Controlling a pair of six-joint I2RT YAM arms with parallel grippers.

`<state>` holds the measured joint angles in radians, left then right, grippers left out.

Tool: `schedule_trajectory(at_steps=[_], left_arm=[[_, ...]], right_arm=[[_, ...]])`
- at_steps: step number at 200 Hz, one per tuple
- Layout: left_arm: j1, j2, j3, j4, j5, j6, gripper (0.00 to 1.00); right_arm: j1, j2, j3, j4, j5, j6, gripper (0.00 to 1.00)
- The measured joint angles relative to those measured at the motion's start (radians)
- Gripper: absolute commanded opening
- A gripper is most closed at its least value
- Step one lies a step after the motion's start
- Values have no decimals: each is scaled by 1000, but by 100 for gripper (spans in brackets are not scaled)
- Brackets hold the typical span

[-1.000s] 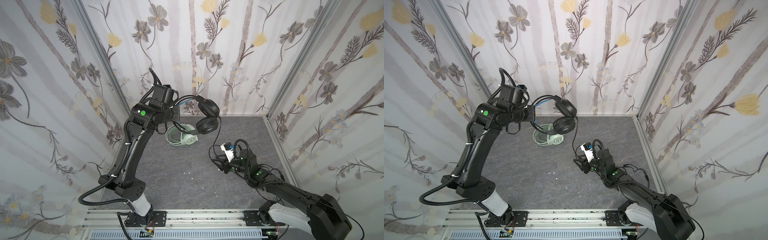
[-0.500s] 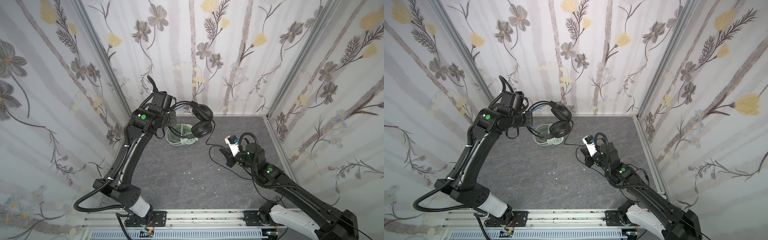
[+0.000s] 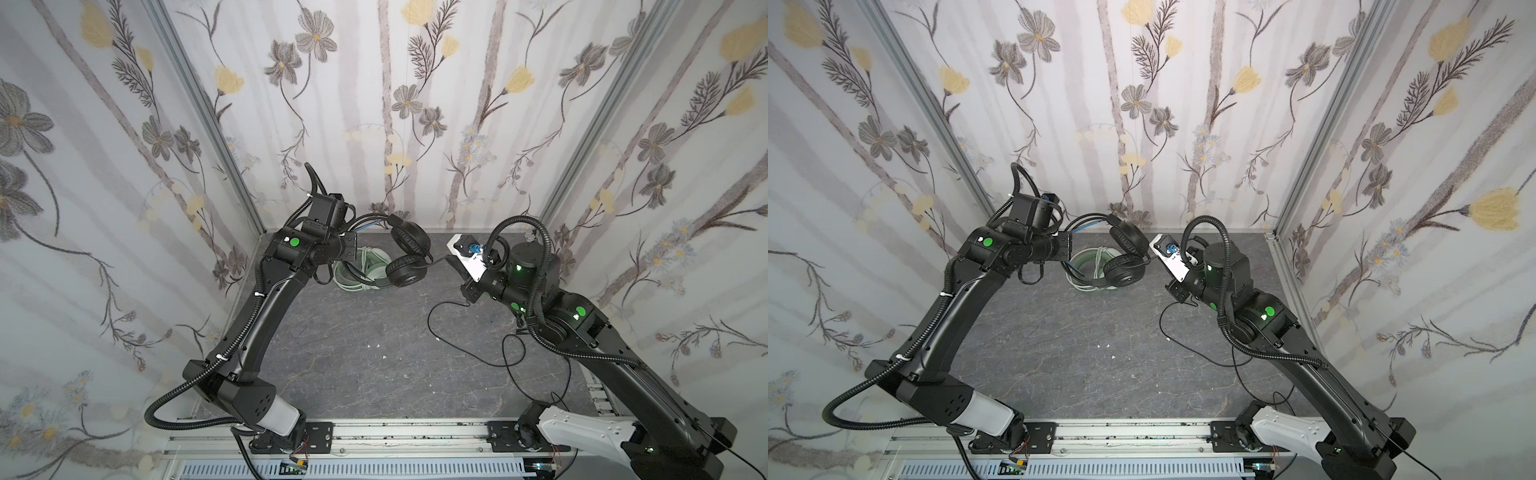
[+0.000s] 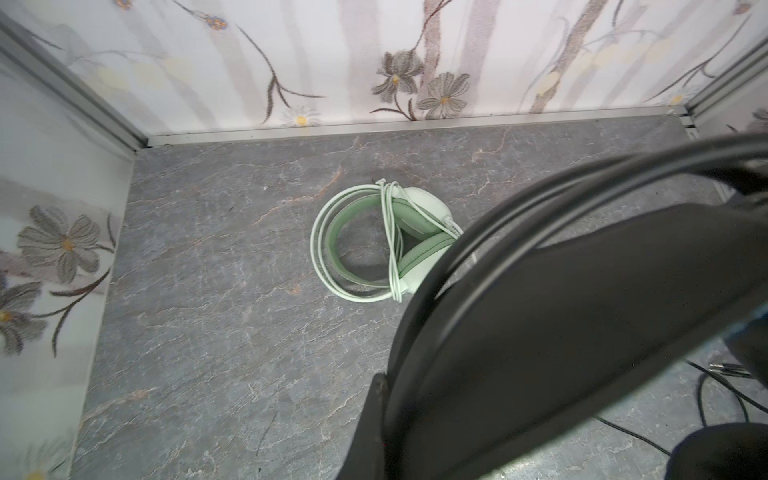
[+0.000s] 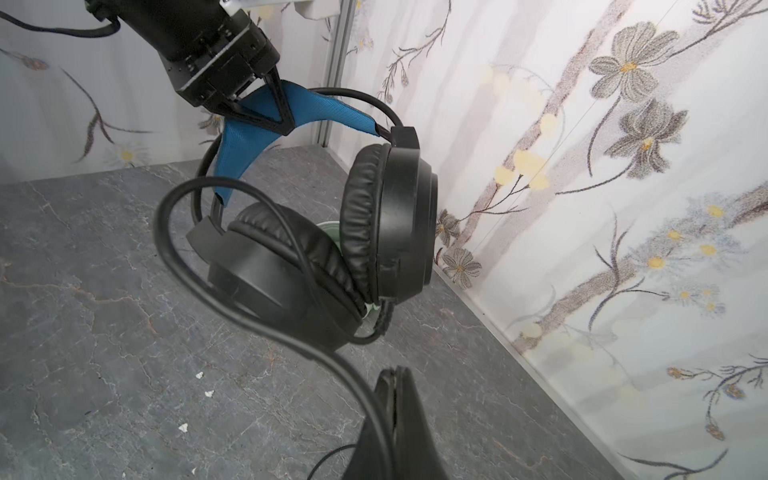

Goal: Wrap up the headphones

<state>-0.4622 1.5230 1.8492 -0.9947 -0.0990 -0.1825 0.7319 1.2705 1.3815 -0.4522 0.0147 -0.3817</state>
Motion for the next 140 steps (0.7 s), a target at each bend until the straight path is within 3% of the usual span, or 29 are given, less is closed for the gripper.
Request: schedule_trajectory(at_steps=[57, 140], left_arm=[[-57, -31, -81, 25, 53, 71, 0], [-181, -91, -167, 50, 125, 173, 0]], right_arm=[[31, 145, 195, -84, 120, -51, 0], [48, 230, 242, -98, 272, -69, 0]])
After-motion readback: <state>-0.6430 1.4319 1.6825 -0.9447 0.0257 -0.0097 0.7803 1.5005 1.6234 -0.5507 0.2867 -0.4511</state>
